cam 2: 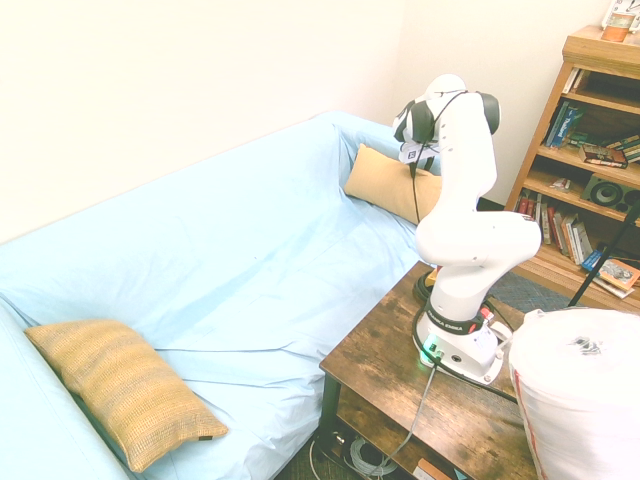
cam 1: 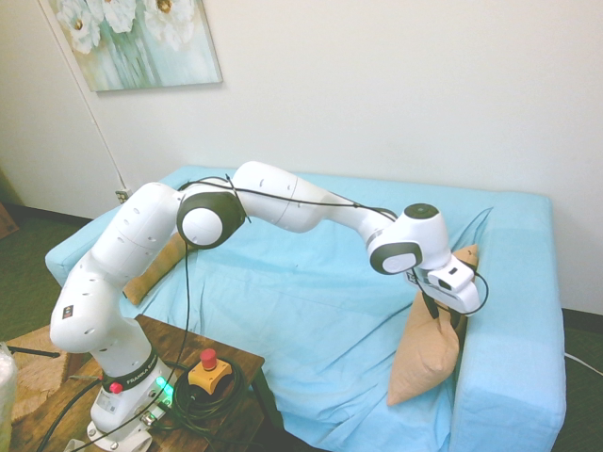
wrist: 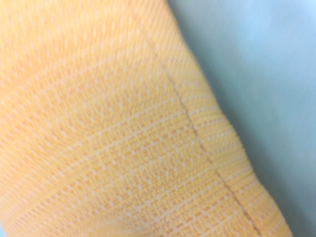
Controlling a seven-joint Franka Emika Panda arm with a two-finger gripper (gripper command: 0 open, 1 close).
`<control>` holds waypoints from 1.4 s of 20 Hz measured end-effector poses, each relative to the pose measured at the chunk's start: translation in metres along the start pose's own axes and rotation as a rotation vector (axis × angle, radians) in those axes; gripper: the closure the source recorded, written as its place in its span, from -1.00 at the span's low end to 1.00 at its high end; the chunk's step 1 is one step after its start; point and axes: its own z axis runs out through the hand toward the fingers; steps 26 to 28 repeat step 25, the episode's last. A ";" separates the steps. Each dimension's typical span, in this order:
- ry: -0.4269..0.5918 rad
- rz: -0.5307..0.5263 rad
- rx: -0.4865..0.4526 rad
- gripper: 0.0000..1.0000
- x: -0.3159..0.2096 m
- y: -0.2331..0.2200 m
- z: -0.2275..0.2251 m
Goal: Move the pillow to side
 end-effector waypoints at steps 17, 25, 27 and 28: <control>-0.115 -0.316 0.042 -1.00 -0.275 -0.188 -0.091; -0.131 -0.409 0.049 -1.00 -0.397 -0.260 -0.132; -0.131 -0.409 0.049 -1.00 -0.397 -0.260 -0.132; -0.131 -0.409 0.049 -1.00 -0.397 -0.260 -0.132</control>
